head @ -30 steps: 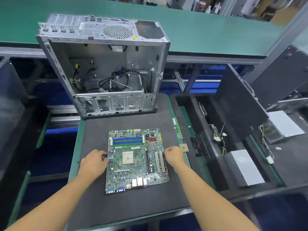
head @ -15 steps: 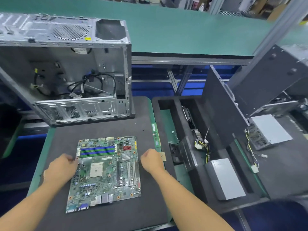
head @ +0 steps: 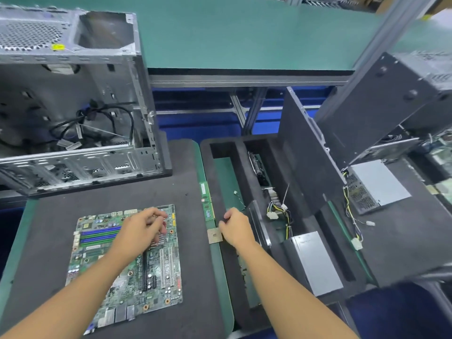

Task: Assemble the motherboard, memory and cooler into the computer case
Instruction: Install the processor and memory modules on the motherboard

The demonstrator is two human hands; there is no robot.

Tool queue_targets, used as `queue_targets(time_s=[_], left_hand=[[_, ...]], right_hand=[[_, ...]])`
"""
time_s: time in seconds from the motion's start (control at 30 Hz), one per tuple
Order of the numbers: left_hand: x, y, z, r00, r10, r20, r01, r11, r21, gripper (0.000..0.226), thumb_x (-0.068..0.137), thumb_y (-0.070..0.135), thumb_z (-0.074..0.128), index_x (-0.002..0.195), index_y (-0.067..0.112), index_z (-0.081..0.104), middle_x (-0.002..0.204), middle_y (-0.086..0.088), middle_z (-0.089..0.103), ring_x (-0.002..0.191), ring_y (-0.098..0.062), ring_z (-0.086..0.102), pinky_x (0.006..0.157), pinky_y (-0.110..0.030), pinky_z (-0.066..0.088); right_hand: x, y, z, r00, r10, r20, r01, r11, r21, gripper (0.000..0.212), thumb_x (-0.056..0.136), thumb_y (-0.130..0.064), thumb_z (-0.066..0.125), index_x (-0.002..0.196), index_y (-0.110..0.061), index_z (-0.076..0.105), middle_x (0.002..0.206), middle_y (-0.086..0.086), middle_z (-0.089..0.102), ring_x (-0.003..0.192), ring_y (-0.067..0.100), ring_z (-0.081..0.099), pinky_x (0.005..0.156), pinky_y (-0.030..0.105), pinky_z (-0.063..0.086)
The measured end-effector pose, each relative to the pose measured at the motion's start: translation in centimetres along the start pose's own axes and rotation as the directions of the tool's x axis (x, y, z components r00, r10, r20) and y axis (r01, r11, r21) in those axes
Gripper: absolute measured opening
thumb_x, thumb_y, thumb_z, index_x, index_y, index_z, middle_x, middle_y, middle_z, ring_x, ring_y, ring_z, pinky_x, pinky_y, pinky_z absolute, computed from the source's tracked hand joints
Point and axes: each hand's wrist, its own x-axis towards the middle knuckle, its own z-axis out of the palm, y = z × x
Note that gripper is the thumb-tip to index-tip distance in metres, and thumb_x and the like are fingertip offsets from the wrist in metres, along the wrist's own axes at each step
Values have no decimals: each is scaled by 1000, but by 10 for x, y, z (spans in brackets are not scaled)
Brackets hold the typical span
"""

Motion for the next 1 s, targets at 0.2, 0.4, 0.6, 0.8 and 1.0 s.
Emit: queue_targets(time_s=[0.2,0.4,0.6,0.8,1.0], left_hand=[[2,-14,-5,1000,-23,13,23,999,-27,16,100,18,53,99,31,64,75,12,73,58,-6,67,47,-20,49],[-1,-23,-13,999,-14,32,16,998,-65,16,99,18,53,100,30,63,76,12,74,59,-7,67,42,-15,44],[-13,-32,-23,999,10,48,-3,989,-147,18,99,16,53,99,29,64,78,7,74,61,-10,68,49,-18,49],[-26,-46,-44,984,-14,179,70,948,-309,14,98,13,56,103,21,66,86,0,76,73,-21,70,60,-28,52],[-47,-72,-89,914,-99,394,306,806,-506,34,85,34,72,114,17,67,111,-3,73,93,-17,71,71,-28,53]], right_hand=[[-11,3,14,966,-160,203,227,900,-373,43,92,-15,65,131,-13,50,132,9,39,123,30,44,97,44,49],[-15,10,18,935,-258,242,349,787,-509,41,90,-14,70,126,-15,51,130,6,36,121,27,38,83,39,52],[-12,11,5,930,-313,191,367,808,-461,41,85,-28,69,122,-19,55,122,-2,46,115,20,45,81,33,47],[-49,-41,17,908,-403,113,376,903,206,31,81,-22,77,106,-24,60,103,-13,62,92,8,59,85,21,49],[-92,-120,64,811,-498,308,356,837,415,30,84,-10,75,106,-20,58,103,1,68,93,7,64,85,23,52]])
